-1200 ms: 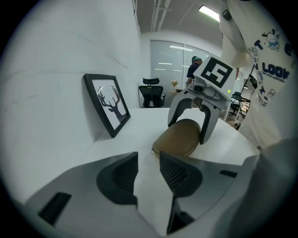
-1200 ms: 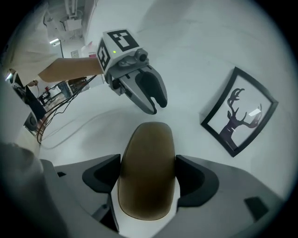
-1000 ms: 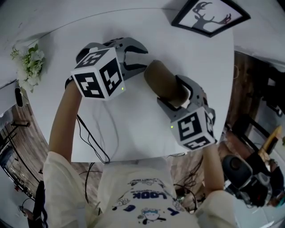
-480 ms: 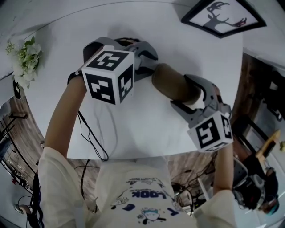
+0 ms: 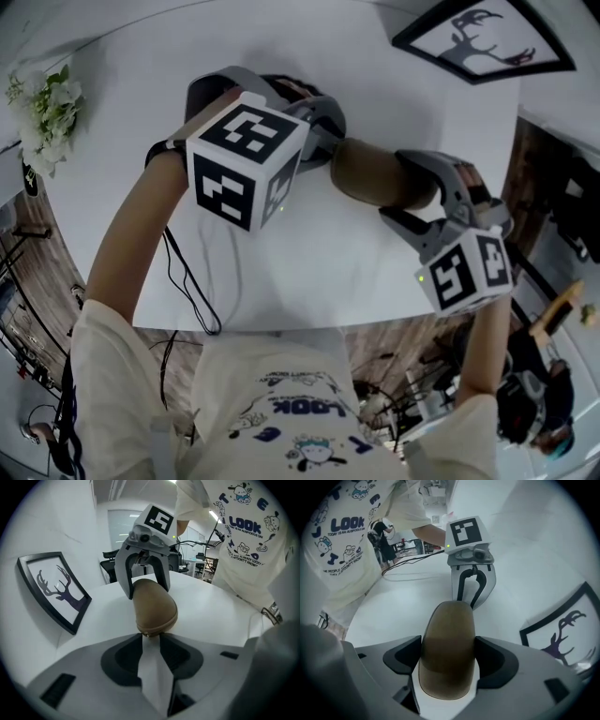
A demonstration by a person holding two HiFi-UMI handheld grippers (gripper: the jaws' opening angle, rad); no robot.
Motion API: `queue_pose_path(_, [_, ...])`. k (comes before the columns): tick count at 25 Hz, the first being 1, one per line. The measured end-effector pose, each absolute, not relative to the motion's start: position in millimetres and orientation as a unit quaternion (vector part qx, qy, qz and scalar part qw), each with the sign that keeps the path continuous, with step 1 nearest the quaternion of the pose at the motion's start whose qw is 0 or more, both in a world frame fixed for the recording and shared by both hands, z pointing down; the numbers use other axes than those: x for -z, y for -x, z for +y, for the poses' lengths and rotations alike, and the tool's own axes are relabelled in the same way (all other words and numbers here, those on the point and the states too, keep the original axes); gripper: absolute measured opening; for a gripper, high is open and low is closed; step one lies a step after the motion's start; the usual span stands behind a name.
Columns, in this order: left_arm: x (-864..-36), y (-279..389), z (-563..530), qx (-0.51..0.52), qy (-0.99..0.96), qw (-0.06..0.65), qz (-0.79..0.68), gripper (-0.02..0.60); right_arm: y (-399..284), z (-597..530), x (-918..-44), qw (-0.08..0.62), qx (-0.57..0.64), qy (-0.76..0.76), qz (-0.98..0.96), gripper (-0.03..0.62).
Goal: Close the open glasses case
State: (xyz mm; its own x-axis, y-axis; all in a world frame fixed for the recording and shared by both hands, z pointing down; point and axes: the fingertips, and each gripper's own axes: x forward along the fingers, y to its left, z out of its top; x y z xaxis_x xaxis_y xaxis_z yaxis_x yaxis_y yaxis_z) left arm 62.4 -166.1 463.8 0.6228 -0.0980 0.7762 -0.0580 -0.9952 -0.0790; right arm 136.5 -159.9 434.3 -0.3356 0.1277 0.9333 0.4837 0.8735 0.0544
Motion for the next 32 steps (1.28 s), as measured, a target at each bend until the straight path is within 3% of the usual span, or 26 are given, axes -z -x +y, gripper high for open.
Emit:
queue_pose_path(4, [-464.4, -65.3, -162.1, 0.419, 0.907, 0.011, 0.035, 0.083, -141.3, -163.2, -434.4, 0.546, 0.174, 0.218, -0.790, 0.342])
queue_pose_path(7, [-464.2, -64.3, -162.5, 0.410, 0.911, 0.008, 0.047, 0.009, -141.6, -163.8, -434.8, 0.546, 0.170, 0.221, -0.790, 0.342])
queue_pose_path(18, [-464.1, -63.1, -162.8, 0.409, 0.903, -0.043, 0.123, 0.002, -140.3, -163.5, -436.2, 0.547, 0.169, 0.205, -0.794, 0.342])
queue_pose_path(25, [-460.7, -62.6, -155.1, 0.422, 0.898, -0.009, 0.122, -0.002, -141.0, -164.5, -438.7, 0.554, 0.125, 0.160, -0.807, 0.342])
queue_pose_path(32, [-459.4, -81.4, -113.8, 0.410, 0.906, -0.023, 0.107, -0.002, -139.9, -163.1, -439.5, 0.555, 0.078, 0.131, -0.817, 0.344])
